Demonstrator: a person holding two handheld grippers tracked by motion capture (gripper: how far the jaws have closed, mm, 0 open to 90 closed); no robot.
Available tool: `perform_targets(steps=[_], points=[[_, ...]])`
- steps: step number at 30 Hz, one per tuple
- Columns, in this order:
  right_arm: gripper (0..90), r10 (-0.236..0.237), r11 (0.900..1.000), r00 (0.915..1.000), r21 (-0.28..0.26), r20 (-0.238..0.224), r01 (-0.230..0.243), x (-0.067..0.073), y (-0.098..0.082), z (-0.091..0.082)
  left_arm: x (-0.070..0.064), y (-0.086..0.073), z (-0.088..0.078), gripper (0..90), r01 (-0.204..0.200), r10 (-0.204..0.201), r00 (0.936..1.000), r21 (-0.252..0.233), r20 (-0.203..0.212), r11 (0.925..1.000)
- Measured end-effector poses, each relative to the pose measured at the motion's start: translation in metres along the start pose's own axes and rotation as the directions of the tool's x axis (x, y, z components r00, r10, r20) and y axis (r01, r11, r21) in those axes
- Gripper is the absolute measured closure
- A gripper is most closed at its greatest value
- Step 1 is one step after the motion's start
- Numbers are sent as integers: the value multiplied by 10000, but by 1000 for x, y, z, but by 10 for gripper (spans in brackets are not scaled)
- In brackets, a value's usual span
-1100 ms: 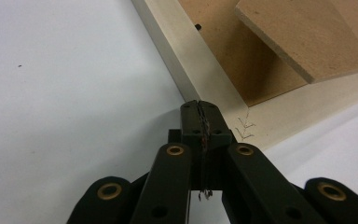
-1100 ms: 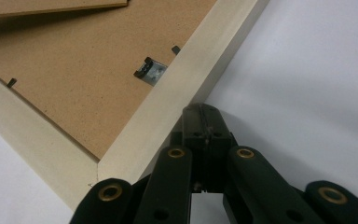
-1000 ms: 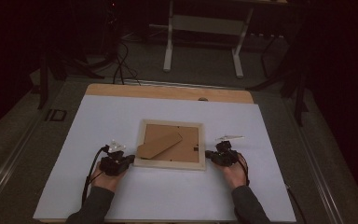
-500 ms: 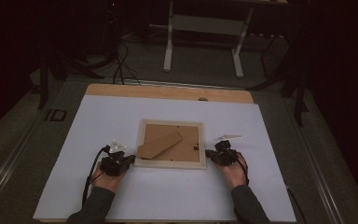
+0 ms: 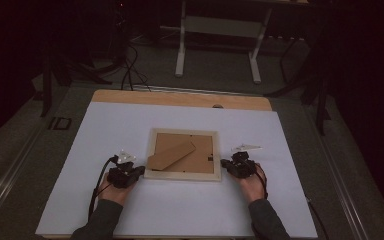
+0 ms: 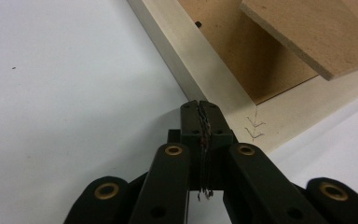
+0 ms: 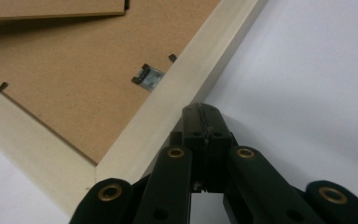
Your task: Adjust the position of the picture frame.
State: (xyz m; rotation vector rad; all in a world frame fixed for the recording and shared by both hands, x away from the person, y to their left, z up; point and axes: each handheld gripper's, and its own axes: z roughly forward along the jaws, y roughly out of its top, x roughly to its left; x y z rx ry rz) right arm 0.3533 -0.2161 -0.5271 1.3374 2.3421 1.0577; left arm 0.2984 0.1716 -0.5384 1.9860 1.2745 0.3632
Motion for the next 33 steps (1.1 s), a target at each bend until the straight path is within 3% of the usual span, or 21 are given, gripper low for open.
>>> perform_targets(steps=[4,10,16,26,33], points=[[886,-512,9987,9981,79,331,510,3,-5,-4,1,0,-1,873,49,-49,10000,-78,17,10000],[840,-431,9989,9974,-163,578,442,0,-13,-12,5,0,-3,817,330,-323,9991,-249,268,9991],[787,-217,9987,9977,-457,641,246,-6,-15,-23,6,0,-5,760,368,-359,9990,-364,262,9987],[740,-235,9981,9981,-549,566,267,-8,-14,-27,8,0,-5,692,298,-298,9996,-473,14,9984],[728,-153,9982,9984,-575,544,185,-10,-15,-27,12,0,-8,677,472,-476,9989,-725,-39,9962]])
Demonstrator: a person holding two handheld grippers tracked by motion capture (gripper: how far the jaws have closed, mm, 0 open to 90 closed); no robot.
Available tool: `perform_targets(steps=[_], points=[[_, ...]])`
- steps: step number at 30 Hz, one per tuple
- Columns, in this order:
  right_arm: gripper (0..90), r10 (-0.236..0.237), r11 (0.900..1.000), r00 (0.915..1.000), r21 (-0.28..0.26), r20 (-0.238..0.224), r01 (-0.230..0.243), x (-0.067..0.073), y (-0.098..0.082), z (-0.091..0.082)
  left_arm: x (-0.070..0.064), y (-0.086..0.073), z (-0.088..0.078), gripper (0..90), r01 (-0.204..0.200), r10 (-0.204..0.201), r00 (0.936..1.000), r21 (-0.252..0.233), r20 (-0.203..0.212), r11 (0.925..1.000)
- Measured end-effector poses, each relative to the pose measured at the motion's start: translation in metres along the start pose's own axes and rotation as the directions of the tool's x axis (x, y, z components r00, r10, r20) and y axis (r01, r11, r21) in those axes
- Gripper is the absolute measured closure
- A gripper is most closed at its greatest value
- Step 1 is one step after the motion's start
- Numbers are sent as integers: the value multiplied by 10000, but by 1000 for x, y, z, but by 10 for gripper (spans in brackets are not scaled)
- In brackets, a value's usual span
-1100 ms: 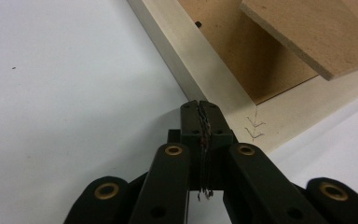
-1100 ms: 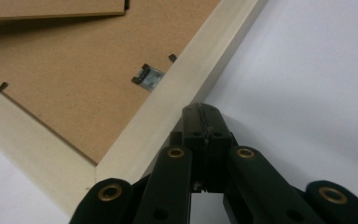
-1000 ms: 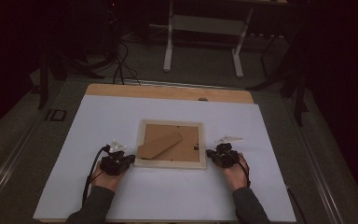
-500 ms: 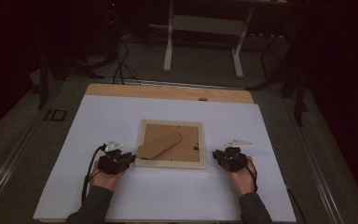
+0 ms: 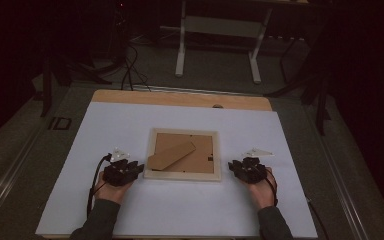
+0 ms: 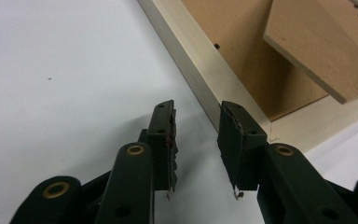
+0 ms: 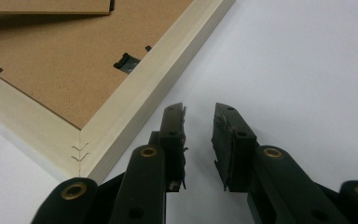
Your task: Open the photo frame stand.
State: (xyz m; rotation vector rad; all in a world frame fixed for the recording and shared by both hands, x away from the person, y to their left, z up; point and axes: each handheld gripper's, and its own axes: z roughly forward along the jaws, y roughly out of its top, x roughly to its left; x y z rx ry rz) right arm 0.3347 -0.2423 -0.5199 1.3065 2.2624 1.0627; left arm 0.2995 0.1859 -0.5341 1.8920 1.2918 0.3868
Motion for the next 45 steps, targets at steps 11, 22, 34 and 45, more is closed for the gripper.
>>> perform_targets(steps=[11,22,34,45], points=[[699,40,10000,9999,-51,-132,-41,-1,1,-1,10,2,-11,657,609,-599,9980,-587,177,9964],[677,298,9992,9991,-249,-308,-306,-5,1,-8,10,21,-32,625,682,-600,9957,-1226,701,9901],[662,456,9983,9982,-358,-382,-469,-8,0,-10,0,57,-42,567,-149,239,9946,-890,1012,9959],[662,522,9979,9973,-368,-518,-541,-7,-1,-11,-9,76,-28,518,-574,580,9909,-85,1214,9983]])
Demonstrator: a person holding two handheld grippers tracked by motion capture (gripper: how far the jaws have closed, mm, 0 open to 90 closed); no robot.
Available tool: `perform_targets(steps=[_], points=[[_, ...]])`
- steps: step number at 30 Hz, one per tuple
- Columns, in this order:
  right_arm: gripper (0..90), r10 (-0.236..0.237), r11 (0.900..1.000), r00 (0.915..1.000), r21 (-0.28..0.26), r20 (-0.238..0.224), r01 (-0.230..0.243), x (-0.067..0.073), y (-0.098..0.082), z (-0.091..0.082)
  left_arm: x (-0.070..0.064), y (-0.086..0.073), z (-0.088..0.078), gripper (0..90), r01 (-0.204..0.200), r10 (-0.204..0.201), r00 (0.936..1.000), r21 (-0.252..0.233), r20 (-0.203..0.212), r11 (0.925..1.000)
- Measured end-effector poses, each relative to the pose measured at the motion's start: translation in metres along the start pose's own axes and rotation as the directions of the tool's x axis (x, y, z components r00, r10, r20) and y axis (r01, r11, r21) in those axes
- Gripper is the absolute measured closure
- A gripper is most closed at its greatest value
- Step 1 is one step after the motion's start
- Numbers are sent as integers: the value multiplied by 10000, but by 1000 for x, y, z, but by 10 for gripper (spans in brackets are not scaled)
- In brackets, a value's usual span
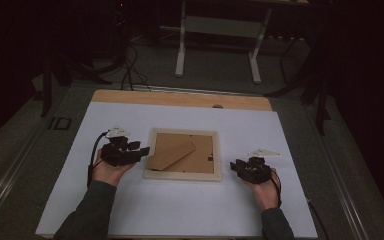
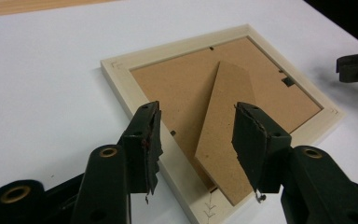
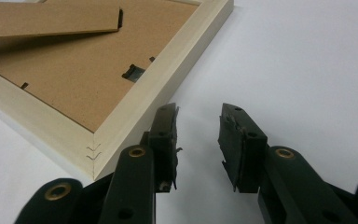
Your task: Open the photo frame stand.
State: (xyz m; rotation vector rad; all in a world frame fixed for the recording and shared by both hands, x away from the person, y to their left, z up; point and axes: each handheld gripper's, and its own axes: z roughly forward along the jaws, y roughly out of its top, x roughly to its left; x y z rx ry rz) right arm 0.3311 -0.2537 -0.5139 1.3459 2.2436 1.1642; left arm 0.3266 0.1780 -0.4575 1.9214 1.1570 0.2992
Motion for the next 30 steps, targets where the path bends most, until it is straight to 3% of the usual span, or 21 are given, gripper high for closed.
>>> perform_targets(steps=[8,14,30], points=[[658,21,10000,10000,-59,15,-21,0,0,-1,-3,8,13,492,-69,56,9994,356,346,9993],[658,67,9998,10000,-206,60,-65,-1,0,-3,-9,15,23,476,-359,326,9983,718,479,9968],[648,77,9998,10000,-167,-3,-77,0,0,-1,-10,22,51,467,-718,578,9947,1701,856,9828]])
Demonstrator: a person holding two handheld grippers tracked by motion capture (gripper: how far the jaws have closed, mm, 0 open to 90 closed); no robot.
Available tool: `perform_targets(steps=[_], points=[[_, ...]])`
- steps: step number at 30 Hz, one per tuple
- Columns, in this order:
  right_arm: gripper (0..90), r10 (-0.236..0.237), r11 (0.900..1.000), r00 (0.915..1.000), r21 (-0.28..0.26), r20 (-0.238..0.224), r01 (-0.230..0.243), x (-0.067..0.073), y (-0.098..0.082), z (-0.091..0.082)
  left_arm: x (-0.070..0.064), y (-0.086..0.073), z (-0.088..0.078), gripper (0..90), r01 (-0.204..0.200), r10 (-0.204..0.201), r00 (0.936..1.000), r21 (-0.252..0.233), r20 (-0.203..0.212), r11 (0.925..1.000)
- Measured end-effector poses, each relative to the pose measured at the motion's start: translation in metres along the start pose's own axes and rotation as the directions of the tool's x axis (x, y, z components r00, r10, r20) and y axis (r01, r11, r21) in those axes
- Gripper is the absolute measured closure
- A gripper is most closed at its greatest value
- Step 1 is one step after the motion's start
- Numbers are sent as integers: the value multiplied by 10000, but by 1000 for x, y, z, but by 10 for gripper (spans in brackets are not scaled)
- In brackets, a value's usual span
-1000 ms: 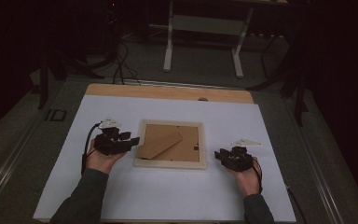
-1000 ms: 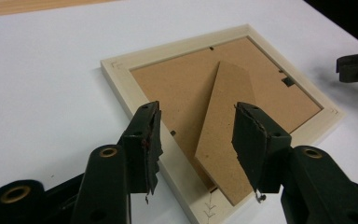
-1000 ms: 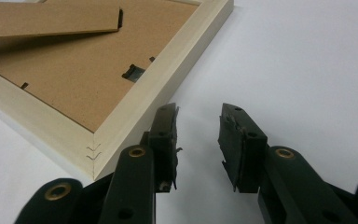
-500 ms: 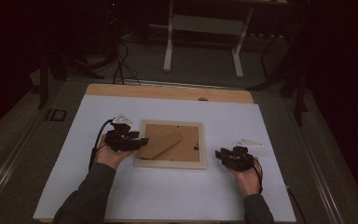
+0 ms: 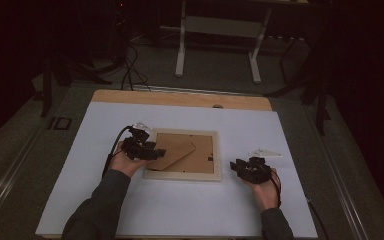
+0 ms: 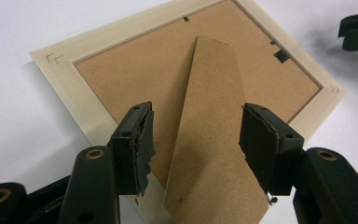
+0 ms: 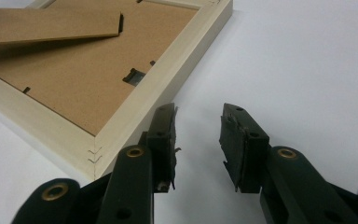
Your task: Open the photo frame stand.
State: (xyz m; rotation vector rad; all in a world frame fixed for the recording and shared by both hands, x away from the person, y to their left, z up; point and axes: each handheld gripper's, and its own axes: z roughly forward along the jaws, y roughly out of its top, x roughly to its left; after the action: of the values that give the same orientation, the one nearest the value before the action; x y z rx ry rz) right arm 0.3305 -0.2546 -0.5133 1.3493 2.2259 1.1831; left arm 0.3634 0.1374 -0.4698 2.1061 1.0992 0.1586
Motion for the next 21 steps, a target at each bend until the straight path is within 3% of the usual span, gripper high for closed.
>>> perform_targets(steps=[6,17,21], points=[[641,67,10000,10000,-1,-17,-67,-1,0,-1,1,1,6,472,-187,186,9998,124,83,9997],[637,91,10000,9999,-36,-56,-91,-1,0,-1,1,4,18,422,-59,53,9999,414,140,9991],[636,110,9999,9999,1,-96,-110,-2,0,-1,-1,5,22,391,-196,189,9998,688,103,9974]])
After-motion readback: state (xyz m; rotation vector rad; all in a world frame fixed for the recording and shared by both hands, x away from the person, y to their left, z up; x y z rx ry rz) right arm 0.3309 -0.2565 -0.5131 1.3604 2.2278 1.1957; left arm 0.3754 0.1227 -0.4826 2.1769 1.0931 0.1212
